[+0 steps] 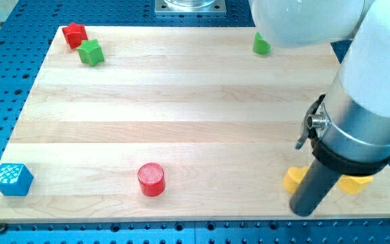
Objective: Push the yellow hexagon to the bottom right side of the board
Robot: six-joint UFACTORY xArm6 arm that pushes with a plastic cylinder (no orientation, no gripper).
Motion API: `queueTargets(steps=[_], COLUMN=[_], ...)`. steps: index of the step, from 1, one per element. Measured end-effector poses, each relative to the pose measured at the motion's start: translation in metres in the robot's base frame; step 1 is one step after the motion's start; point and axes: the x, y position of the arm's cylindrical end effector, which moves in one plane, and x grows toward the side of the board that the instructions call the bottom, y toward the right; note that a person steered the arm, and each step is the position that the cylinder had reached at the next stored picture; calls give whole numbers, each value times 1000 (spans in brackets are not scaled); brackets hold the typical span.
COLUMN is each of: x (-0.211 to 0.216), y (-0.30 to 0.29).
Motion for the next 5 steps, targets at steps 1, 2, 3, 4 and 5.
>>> queueTargets(steps=[1, 2, 3, 4, 5], x=[-17, -29, -27, -36, -34], y=[1, 6, 26, 19, 24])
